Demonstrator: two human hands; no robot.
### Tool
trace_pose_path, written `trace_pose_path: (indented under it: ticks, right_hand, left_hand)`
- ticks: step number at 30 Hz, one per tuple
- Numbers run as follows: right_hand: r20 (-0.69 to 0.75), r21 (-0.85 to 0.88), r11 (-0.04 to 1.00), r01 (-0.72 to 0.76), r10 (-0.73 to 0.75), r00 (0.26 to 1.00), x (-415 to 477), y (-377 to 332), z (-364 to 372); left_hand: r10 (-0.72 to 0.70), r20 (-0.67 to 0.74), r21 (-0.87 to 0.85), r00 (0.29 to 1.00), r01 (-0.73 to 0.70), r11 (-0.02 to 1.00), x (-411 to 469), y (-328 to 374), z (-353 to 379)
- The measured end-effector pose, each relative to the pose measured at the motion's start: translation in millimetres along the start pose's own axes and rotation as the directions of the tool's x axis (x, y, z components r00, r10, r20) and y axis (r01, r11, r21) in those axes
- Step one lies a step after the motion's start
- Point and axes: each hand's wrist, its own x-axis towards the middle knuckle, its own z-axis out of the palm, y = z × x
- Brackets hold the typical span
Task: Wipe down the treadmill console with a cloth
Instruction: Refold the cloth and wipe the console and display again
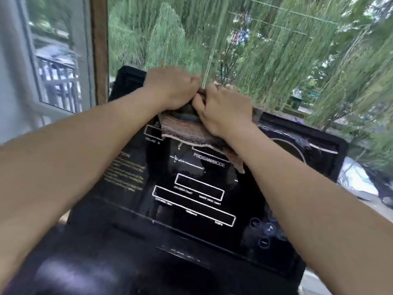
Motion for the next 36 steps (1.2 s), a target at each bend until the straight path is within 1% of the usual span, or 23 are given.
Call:
trace_pose_path:
  ticks: [2, 4, 5, 7, 8, 9, 11, 13, 15, 17, 19, 22, 24, 25, 27, 28, 29, 30, 32, 33, 36]
  right_hand:
    - [0.004, 0.019, 0.998, 0.058, -0.058, 0.998, 27, -33, 3]
    - [0.028, 0.048, 0.995, 0.093, -0.094, 0.995, 51, -58, 5]
    - [0.054, 0.068, 0.992, 0.107, -0.111, 0.992, 63, -68, 5]
    - [0.127, 0.108, 0.985, 0.134, -0.148, 0.981, 86, -83, 5]
    - [0.159, 0.133, 0.981, 0.141, -0.162, 0.974, 95, -89, 5]
    - [0.18, 0.163, 0.977, 0.141, -0.17, 0.969, 103, -96, 7]
    - [0.149, 0.167, 0.972, 0.165, -0.19, 0.97, 110, -110, 10]
    - [0.044, 0.073, 0.963, 0.258, -0.262, 0.964, 108, -122, 13]
    - [-0.035, -0.018, 0.932, 0.362, -0.362, 0.932, 102, -134, 16]
    - [-0.042, -0.051, 0.911, 0.41, -0.412, 0.91, 96, -145, 19]
    - [-0.021, -0.072, 0.896, 0.438, -0.44, 0.898, 87, -153, 23]
    - [-0.011, -0.072, 0.883, 0.464, -0.466, 0.885, 80, -159, 23]
    - [0.011, -0.047, 0.874, 0.483, -0.483, 0.875, 71, -170, 22]
    - [0.031, -0.037, 0.852, 0.523, -0.522, 0.852, 61, -179, 25]
    - [0.039, -0.037, 0.784, 0.62, -0.618, 0.785, 32, -205, 37]
    - [0.047, -0.017, 0.749, 0.662, -0.661, 0.749, 16, -218, 44]
    - [0.089, 0.026, 0.725, 0.688, -0.687, 0.721, 1, -229, 52]
    - [0.145, 0.06, 0.71, 0.701, -0.701, 0.698, -12, -239, 58]
    - [0.177, 0.069, 0.681, 0.729, -0.728, 0.663, -34, -253, 67]
    - [0.164, 0.066, 0.662, 0.747, -0.745, 0.646, -43, -257, 68]
    - [0.14, 0.109, 0.602, 0.791, -0.797, 0.587, -73, -266, 70]
  left_hand:
    - [-0.052, -0.05, 0.031, 0.997, 0.053, 0.998, -6, -42, 0]
    - [-0.119, -0.069, 0.021, 0.991, 0.12, 0.993, -9, -74, 0]
    - [-0.16, -0.066, -0.014, 0.985, 0.159, 0.987, -9, -88, 1]
    - [-0.259, -0.008, -0.172, 0.966, 0.254, 0.952, -9, -110, 4]
    - [-0.306, 0.035, -0.278, 0.951, 0.304, 0.911, -9, -117, 7]
    - [-0.358, 0.088, -0.397, 0.93, 0.362, 0.843, -11, -123, 13]
    - [-0.455, 0.192, -0.577, 0.87, 0.475, 0.664, -23, -128, 24]
    - [-0.524, 0.232, -0.642, 0.82, 0.534, 0.551, -42, -129, 38]
    - [-0.578, 0.232, -0.672, 0.782, 0.559, 0.486, -64, -126, 49]
    - [-0.619, 0.237, -0.629, 0.749, 0.604, 0.489, -83, -120, 54]
    - [-0.639, 0.212, -0.605, 0.739, 0.613, 0.508, -97, -116, 57]
    - [-0.598, 0.198, -0.595, 0.777, 0.58, 0.557, -111, -115, 59]
    - [-0.57, 0.226, -0.584, 0.79, 0.578, 0.57, -130, -119, 68]
    - [-0.573, 0.246, -0.56, 0.782, 0.597, 0.574, -147, -118, 73]
    - [-0.604, 0.314, -0.441, 0.732, 0.676, 0.59, -189, -116, 86]
    - [-0.617, 0.35, -0.383, 0.704, 0.709, 0.592, -210, -115, 92]
    - [-0.621, 0.383, -0.34, 0.684, 0.729, 0.594, -230, -114, 97]
    - [-0.615, 0.406, -0.327, 0.676, 0.736, 0.593, -247, -115, 103]
    - [-0.595, 0.419, -0.353, 0.686, 0.726, 0.59, -274, -117, 108]
    - [-0.587, 0.425, -0.353, 0.689, 0.723, 0.594, -285, -117, 107]
    - [-0.643, 0.466, -0.283, 0.608, 0.791, 0.543, -316, -109, 98]
